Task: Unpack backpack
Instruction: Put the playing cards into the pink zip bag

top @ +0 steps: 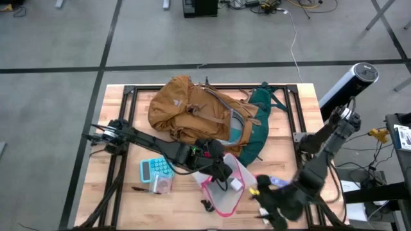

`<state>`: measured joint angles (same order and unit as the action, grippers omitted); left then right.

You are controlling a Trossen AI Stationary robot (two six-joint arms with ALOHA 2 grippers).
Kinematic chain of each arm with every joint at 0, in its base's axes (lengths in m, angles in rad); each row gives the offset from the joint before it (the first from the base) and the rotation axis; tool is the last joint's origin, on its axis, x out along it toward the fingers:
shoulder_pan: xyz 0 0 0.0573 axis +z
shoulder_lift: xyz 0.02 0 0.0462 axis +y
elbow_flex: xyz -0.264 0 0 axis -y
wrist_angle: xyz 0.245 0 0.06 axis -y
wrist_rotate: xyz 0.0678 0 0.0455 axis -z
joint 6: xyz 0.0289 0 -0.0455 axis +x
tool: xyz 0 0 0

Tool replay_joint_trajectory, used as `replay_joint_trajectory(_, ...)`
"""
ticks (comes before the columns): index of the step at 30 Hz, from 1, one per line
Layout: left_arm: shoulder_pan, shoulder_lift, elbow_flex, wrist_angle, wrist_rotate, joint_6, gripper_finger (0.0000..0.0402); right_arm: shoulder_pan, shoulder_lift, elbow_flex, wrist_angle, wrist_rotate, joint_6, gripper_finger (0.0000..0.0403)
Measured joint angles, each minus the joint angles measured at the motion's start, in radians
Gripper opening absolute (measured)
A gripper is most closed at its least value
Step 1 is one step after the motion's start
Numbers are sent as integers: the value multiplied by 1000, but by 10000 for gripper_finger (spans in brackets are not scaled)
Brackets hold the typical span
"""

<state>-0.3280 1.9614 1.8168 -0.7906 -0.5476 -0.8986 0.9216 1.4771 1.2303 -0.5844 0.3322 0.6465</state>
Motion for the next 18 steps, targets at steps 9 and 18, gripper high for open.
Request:
replay_joint_trajectory(9, 15, 0, 0, 0, 12, 18, 0, 199, 145, -73, -147, 7, 217, 285)
replay_joint_trajectory(18, 18, 0, 0, 0, 34, 5, 0, 160, 308, -56, -138, -186, 241, 356)
